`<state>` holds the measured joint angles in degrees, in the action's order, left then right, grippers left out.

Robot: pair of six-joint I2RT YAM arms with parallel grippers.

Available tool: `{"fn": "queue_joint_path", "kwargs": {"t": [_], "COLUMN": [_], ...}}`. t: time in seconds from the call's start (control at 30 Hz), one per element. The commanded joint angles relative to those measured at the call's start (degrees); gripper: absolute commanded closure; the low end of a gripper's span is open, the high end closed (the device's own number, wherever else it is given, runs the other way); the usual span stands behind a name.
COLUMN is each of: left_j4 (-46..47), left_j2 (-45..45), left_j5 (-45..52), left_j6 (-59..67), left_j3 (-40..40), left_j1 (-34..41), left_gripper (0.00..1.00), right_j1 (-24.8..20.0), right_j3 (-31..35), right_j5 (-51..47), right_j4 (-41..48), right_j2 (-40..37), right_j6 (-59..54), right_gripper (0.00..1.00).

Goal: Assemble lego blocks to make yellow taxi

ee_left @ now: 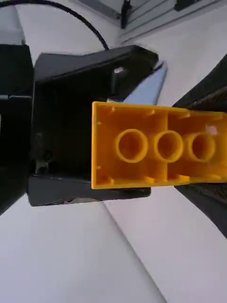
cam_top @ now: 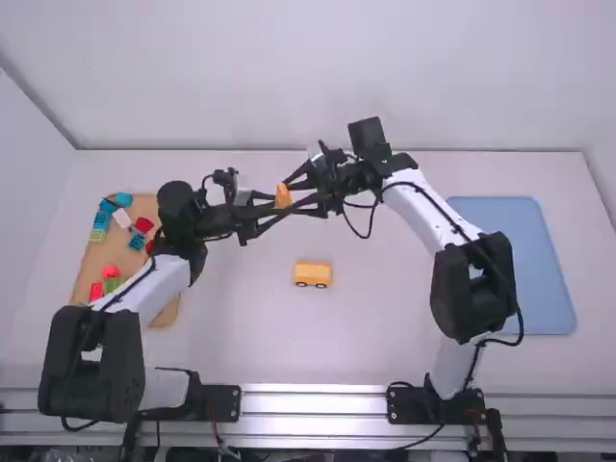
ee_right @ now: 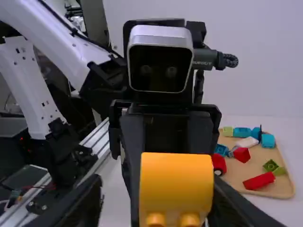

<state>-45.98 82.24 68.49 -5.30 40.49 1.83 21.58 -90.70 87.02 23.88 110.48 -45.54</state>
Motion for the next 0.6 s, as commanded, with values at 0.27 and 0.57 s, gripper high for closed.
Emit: {"fn": "queue_joint_path", "kwargs": {"t": [0.27,0.57], "left_j4": [-1.3,-1.0], "left_j2": [1.4,1.4], "left_j5": [-0.5,-0.6], "left_j6": [-3.5,-3.2], "left_j3": [-0.4,-0.5], "left_j1": [0.4,0.4], "left_gripper": [0.98,0.01], "right_j1": [1.8,1.8], "right_j3": [-1.2,-1.4], "right_j5": [-0.8,-6.8], "right_j4": [-2.2,-2.8], "right_j2": [0.5,0.4], "right_j6": [-0.8,-0.1], "right_gripper": [0.82,0.91]}}
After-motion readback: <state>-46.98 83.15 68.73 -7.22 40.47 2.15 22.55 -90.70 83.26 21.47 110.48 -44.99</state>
